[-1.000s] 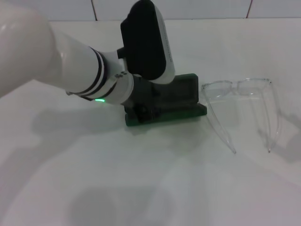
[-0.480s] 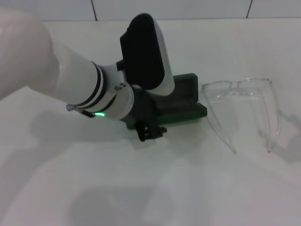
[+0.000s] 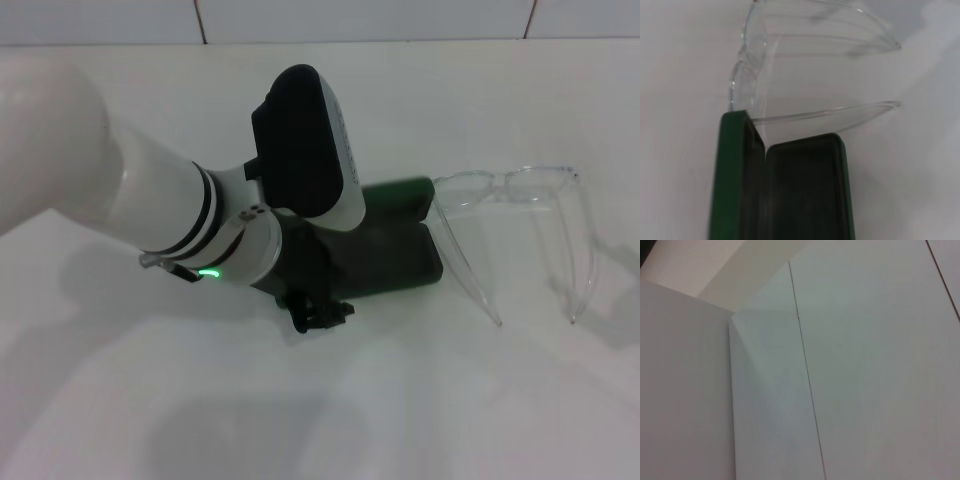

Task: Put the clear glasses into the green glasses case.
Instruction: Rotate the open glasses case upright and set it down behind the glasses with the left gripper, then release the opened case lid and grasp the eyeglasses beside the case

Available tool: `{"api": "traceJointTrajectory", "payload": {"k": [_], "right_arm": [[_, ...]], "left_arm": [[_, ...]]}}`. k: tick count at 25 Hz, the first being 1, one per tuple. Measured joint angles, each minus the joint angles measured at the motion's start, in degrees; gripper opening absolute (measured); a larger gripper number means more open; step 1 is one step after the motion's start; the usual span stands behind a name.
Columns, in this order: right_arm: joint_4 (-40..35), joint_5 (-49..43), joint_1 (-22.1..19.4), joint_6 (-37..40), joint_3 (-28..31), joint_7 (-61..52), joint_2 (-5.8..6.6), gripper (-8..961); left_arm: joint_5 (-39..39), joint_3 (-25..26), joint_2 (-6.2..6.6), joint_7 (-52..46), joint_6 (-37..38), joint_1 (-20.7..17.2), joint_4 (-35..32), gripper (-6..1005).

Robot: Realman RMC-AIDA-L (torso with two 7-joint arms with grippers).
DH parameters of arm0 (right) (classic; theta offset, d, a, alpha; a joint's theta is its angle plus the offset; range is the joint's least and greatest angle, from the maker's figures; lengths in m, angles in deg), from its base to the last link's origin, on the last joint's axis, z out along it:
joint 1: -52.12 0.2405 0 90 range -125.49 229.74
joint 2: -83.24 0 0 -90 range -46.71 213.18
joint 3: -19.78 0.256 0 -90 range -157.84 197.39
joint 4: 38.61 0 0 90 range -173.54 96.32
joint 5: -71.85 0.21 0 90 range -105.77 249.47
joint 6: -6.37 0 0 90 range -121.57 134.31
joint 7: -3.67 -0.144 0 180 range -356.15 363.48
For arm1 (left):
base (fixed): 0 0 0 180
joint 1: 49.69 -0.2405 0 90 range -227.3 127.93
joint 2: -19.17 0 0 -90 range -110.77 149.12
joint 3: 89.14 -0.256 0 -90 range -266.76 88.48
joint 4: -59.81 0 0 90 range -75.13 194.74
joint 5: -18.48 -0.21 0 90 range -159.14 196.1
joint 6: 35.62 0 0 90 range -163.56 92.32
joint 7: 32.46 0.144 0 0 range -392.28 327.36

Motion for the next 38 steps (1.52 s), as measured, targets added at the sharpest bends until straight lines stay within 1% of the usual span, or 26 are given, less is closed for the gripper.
{"api": "traceJointTrajectory", "payload": {"k": [7, 9, 12, 17, 18, 21, 27, 31, 35, 38], "right_arm": [[0.1, -0.1, -0.1, 0.0, 0.0, 0.0, 0.05, 779], [0.1, -0.1, -0.1, 0.0, 0.0, 0.0, 0.06, 779], [0.1, -0.1, -0.1, -0.1, -0.1, 0.0, 0.06, 779], [0.1, -0.1, -0.1, -0.1, -0.1, 0.0, 0.06, 779], [0.1, -0.1, -0.1, -0.1, -0.1, 0.0, 0.05, 779], [0.1, -0.1, -0.1, -0.2, -0.1, 0.0, 0.05, 780], [0.2, -0.1, -0.4, -0.2, -0.1, 0.0, 0.05, 780], [0.1, -0.1, -0.5, -0.2, 0.1, 0.0, 0.05, 780], [0.1, -0.1, -0.5, -0.3, 0.2, 0.0, 0.05, 780], [0.1, -0.1, -0.5, -1.1, 0.3, -0.8, 0.08, 779]], "left_arm": [[1.4, -0.2, 0.08, 0.1, 2.8, -0.4, -0.6, 394], [1.6, -0.2, 0.09, 0.0, 2.9, -1.0, -1.7, 393], [1.6, -0.2, 0.11, 0.0, 3.3, -2.4, -4.9, 393], [0.1, 0.4, 0.29, -0.1, 3.7, -4.8, -12.9, 391], [-1.3, 0.6, 0.31, 0.0, 3.7, -5.5, -15.8, 391], [-4.3, 0.9, 0.22, 0.1, 3.7, -6.1, -18.4, 390], [-9.4, 1.3, 0.11, -0.1, 2.8, -5.9, -19.0, 389], [-11.1, 1.8, 0.09, 0.1, 1.1, -6.0, -18.8, 388], [-10.7, 2.4, 0.1, 0.2, 0.7, -6.2, -19.0, 387], [-6.7, 3.2, 0.14, 0.2, 1.1, -7.0, -20.5, 386]]}}
